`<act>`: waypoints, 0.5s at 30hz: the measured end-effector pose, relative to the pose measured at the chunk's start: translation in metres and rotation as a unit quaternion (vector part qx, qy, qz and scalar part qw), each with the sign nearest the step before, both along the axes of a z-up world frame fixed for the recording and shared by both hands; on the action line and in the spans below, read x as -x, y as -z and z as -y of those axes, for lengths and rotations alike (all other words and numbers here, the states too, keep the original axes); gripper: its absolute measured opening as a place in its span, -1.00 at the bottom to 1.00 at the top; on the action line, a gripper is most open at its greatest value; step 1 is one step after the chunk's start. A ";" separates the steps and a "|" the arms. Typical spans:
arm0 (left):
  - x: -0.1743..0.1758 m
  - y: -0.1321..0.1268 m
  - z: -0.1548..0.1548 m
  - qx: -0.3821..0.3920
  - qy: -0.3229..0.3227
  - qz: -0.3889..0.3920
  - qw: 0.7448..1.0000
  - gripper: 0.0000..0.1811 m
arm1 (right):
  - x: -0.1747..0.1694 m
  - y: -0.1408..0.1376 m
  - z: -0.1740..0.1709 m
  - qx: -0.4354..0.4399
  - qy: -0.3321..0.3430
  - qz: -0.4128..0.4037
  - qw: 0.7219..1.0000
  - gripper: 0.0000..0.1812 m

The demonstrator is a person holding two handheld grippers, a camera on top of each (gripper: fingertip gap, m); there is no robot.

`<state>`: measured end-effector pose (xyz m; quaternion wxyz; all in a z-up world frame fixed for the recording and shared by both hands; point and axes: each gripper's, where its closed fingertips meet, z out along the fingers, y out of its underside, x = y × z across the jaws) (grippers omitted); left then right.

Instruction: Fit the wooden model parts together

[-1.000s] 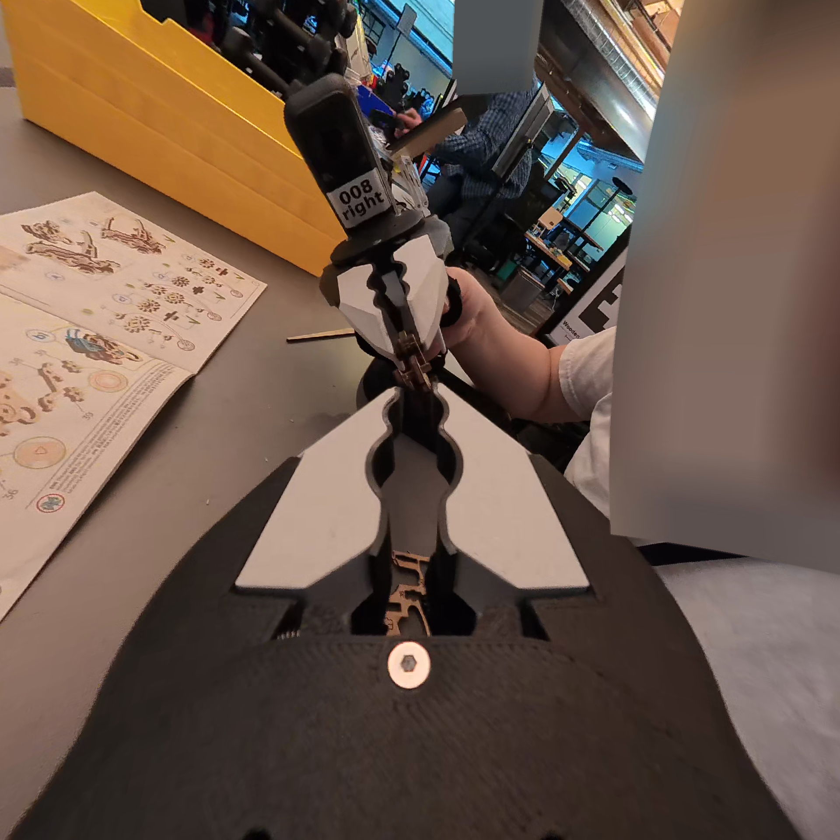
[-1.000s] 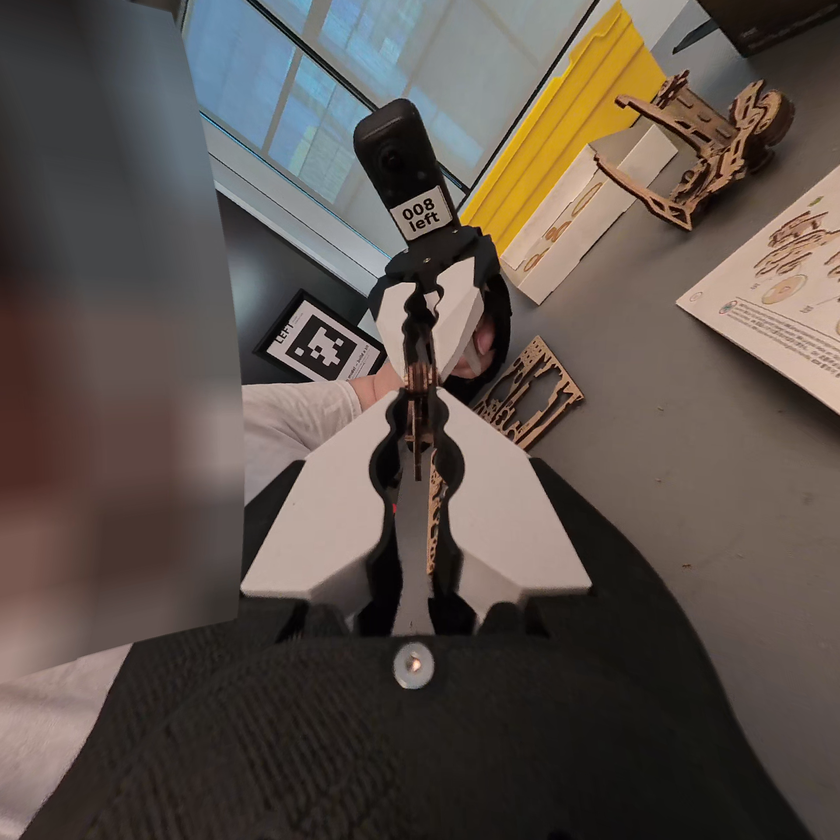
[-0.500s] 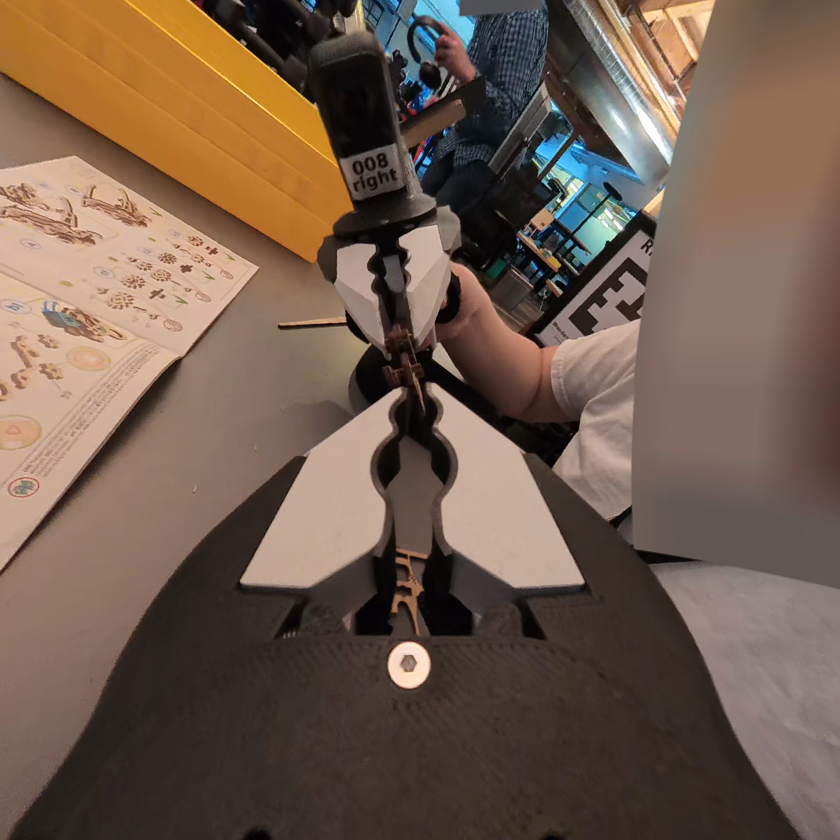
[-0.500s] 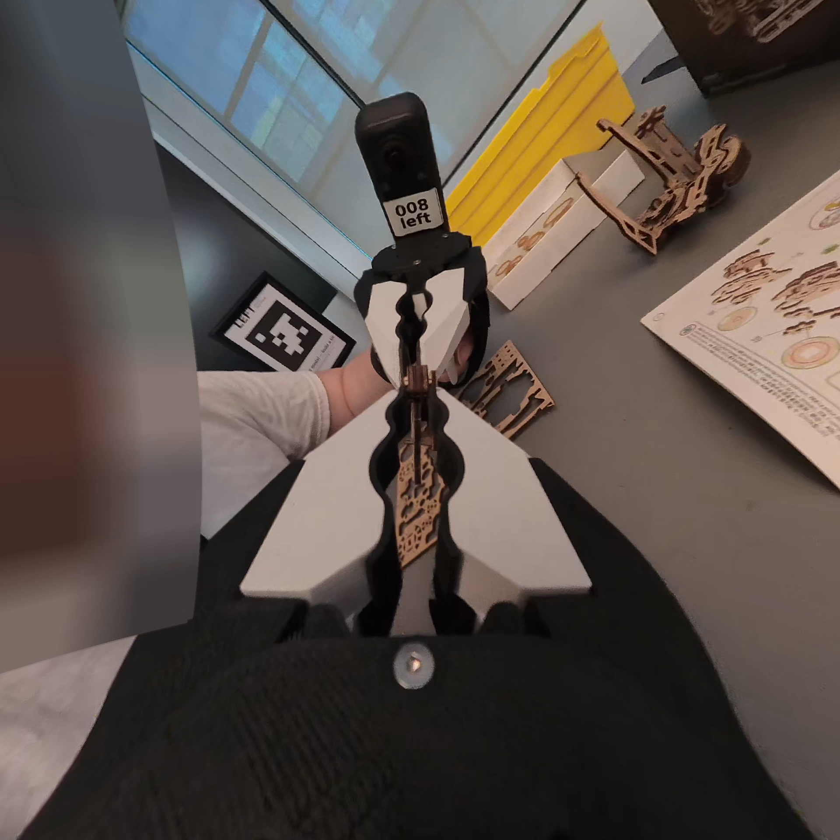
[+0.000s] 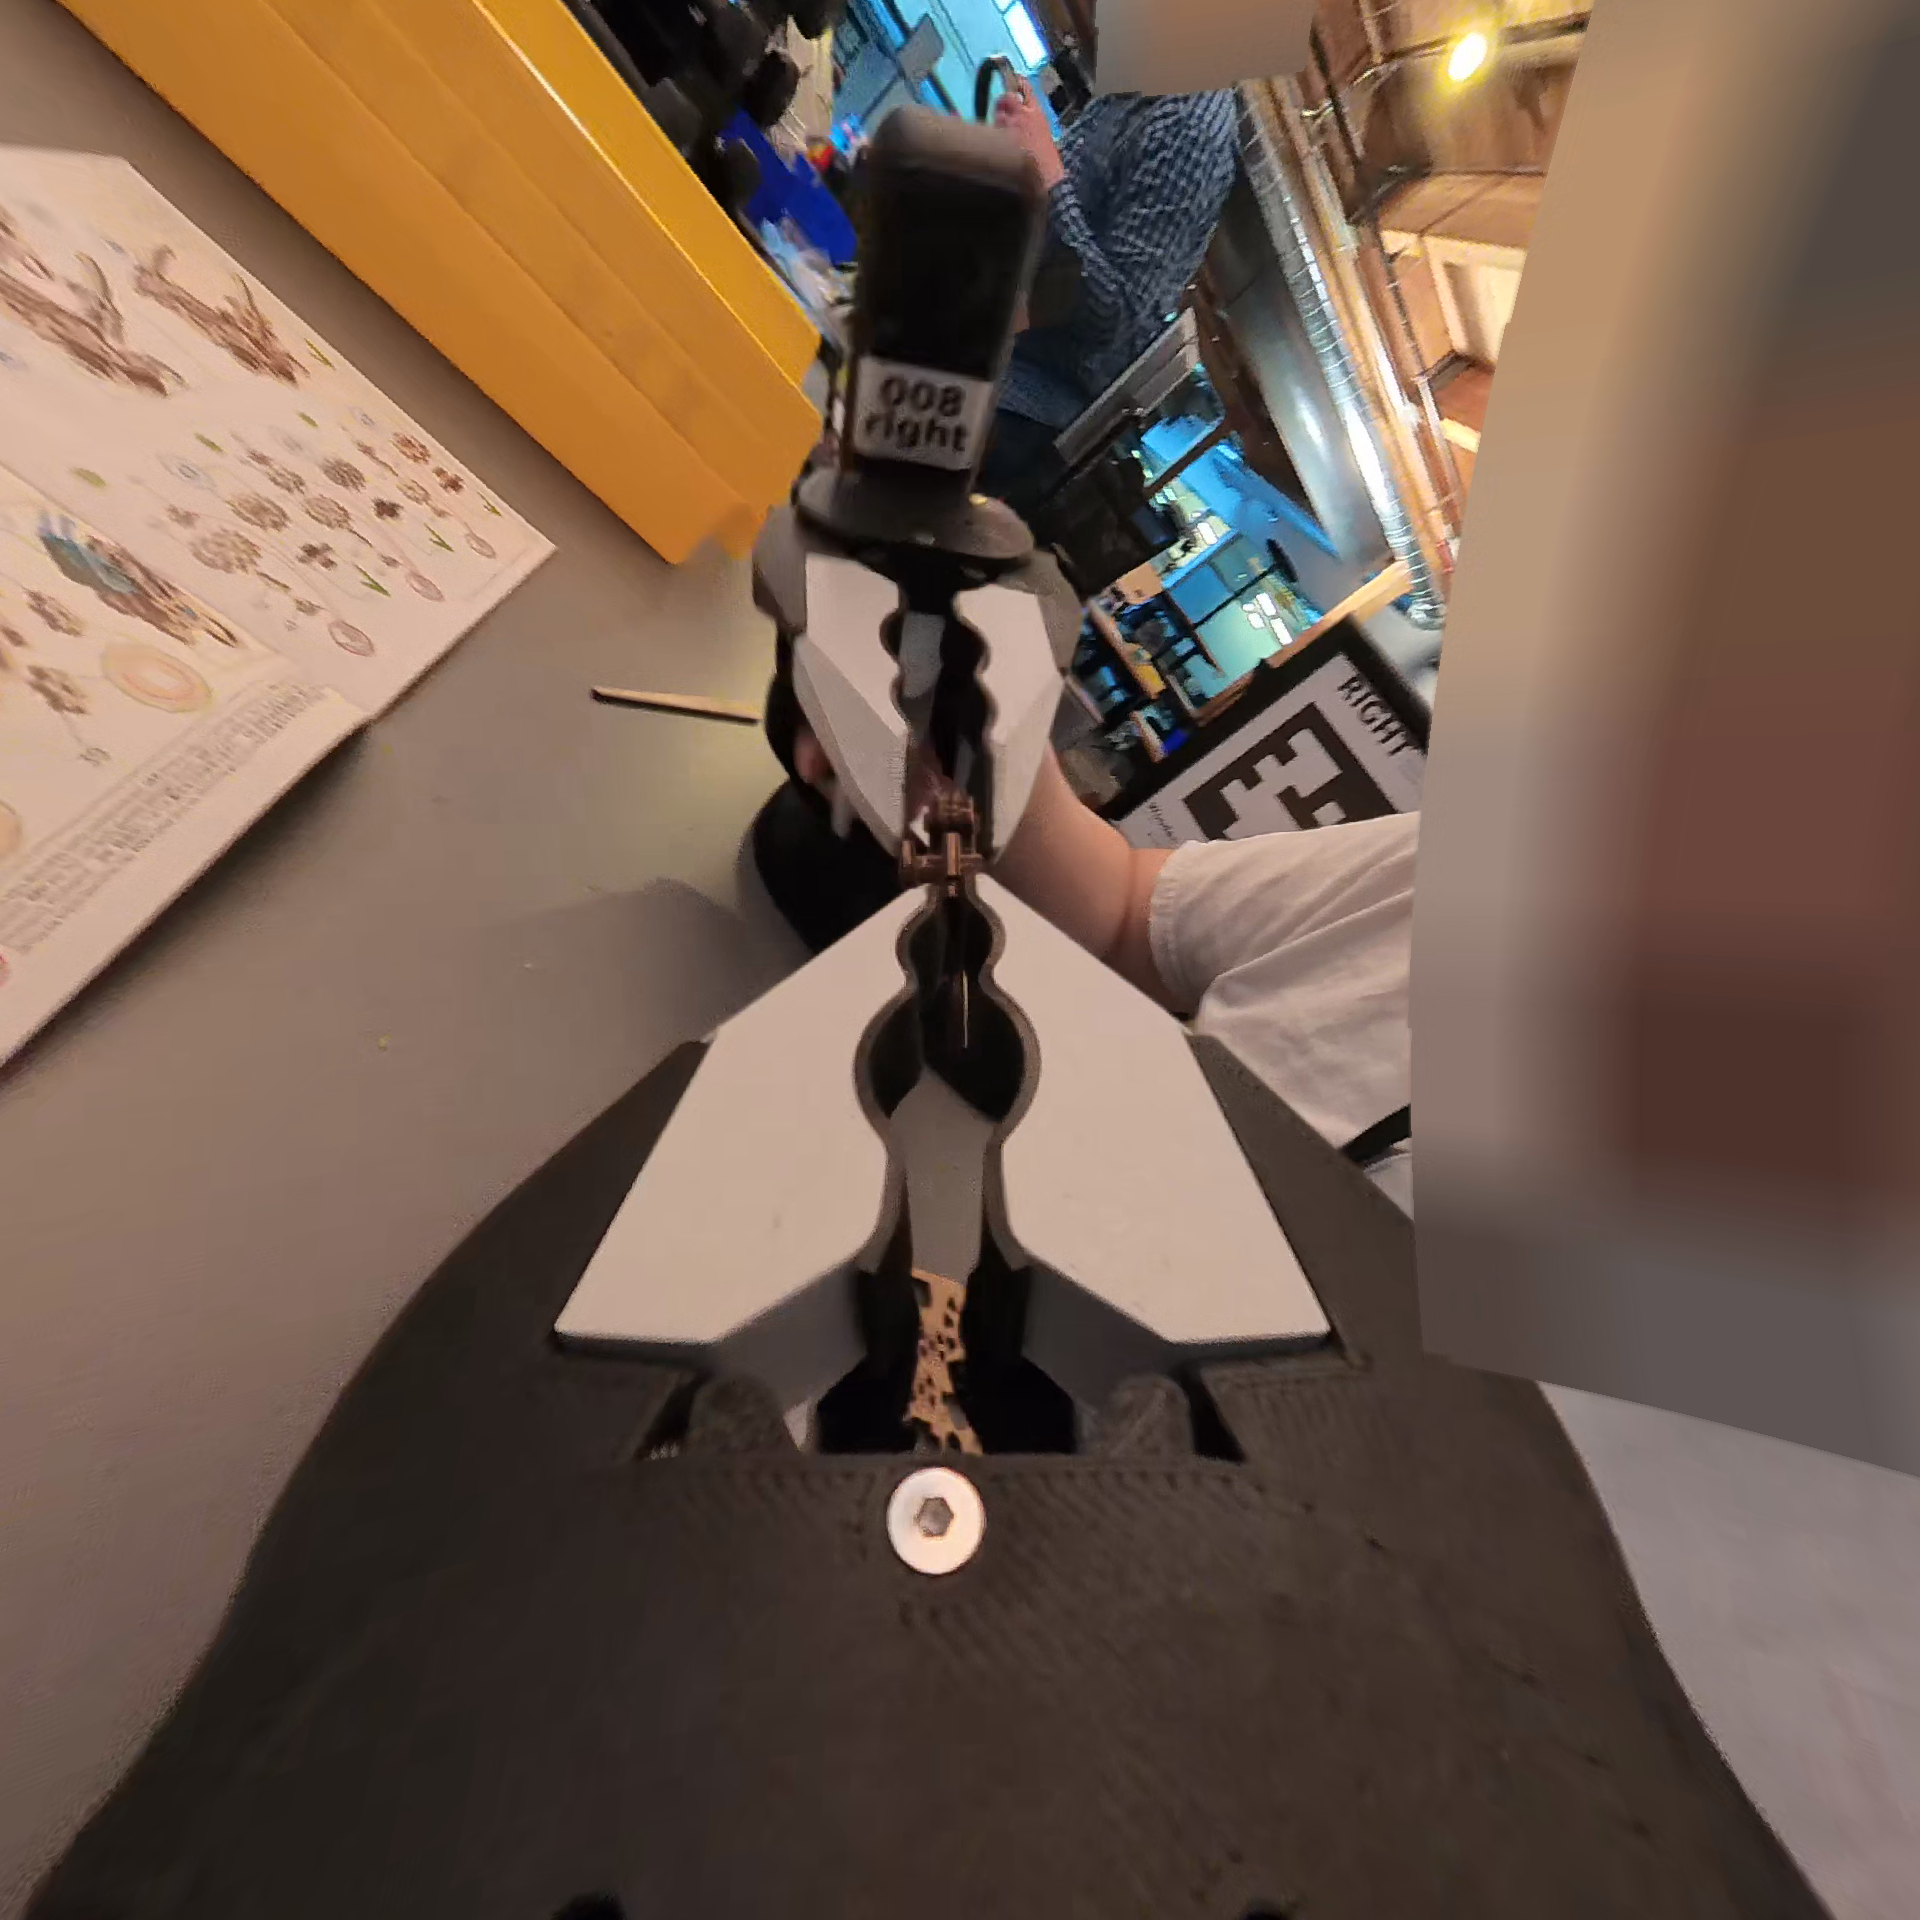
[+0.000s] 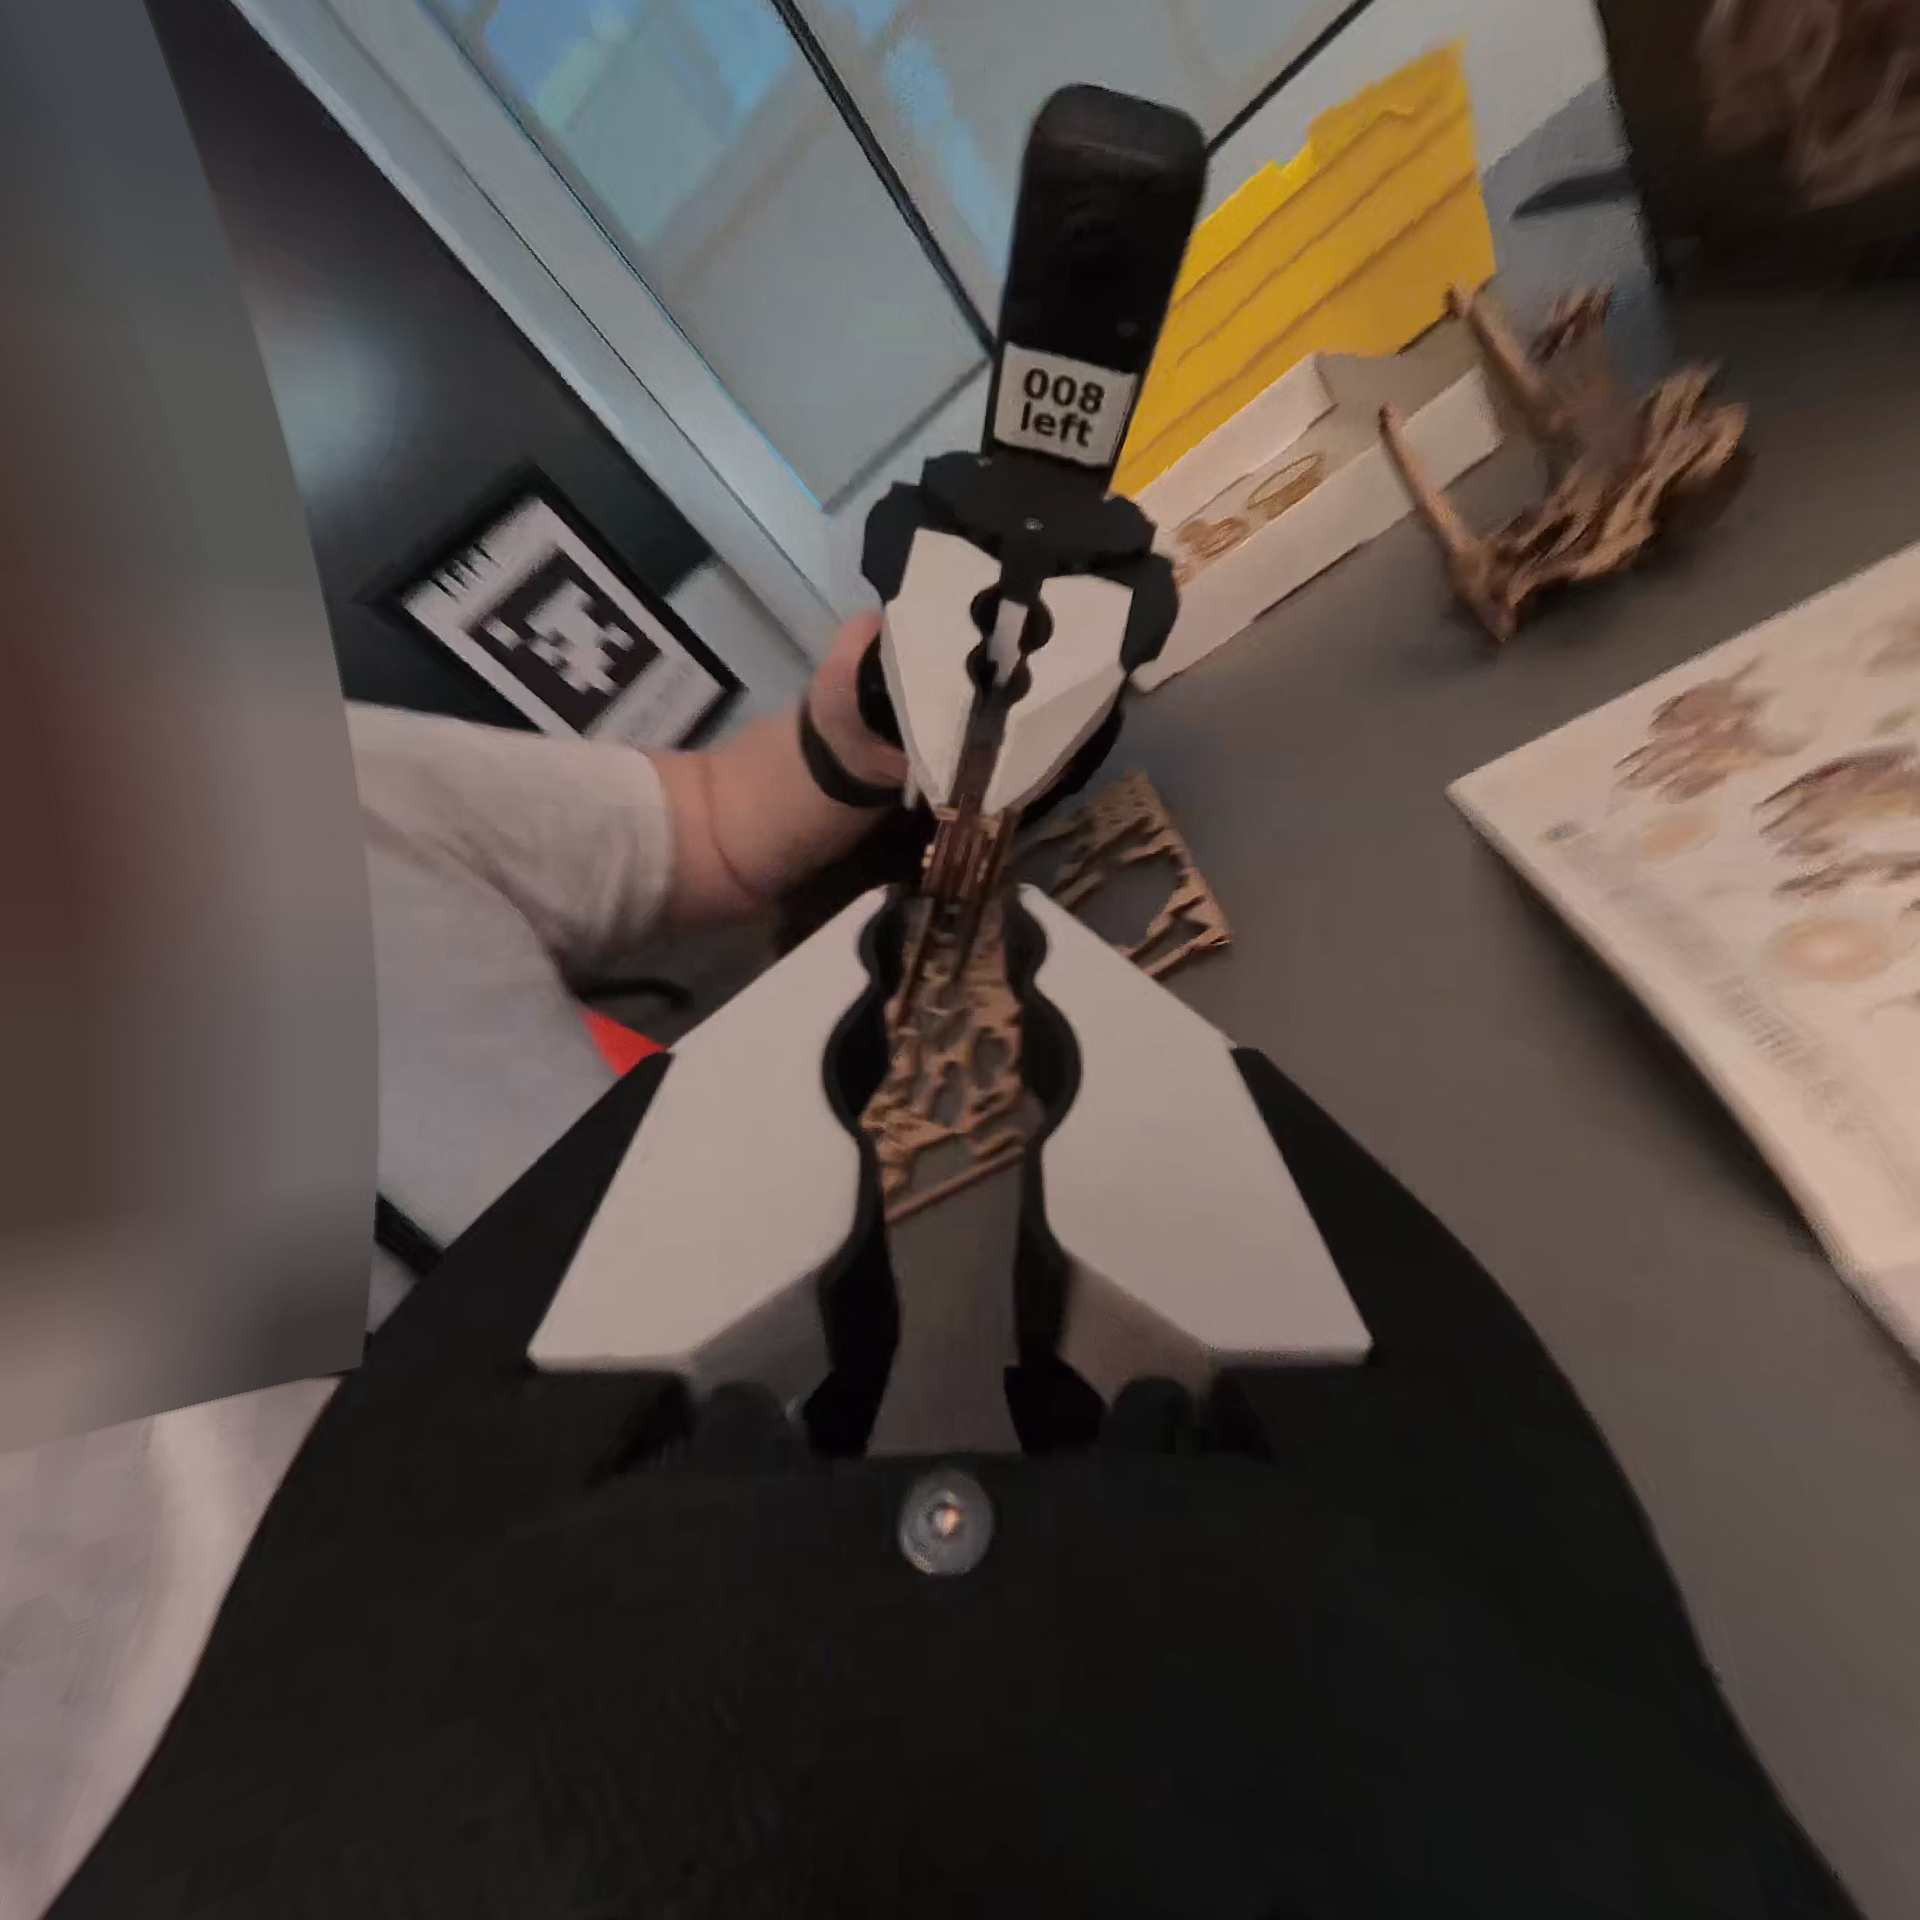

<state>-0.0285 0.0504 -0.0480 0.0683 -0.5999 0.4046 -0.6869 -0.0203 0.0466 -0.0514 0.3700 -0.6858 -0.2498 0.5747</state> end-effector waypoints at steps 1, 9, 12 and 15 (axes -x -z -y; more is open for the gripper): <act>0.001 0.002 0.001 0.016 0.009 -0.008 1.000 -1.00 | -0.002 -0.002 -0.002 -0.052 0.013 0.031 0.998 -0.71; 0.006 0.033 0.029 0.067 0.106 -0.099 0.987 -1.00 | 0.009 0.013 0.030 -0.359 -0.034 0.208 0.909 -0.68; 0.007 0.034 0.032 0.074 0.112 -0.106 0.985 -0.99 | 0.013 0.023 0.037 -0.368 -0.060 0.226 0.900 -0.73; 0.008 0.033 0.032 0.069 0.115 -0.107 0.985 -0.99 | 0.013 0.029 0.036 -0.373 -0.061 0.245 0.893 -0.75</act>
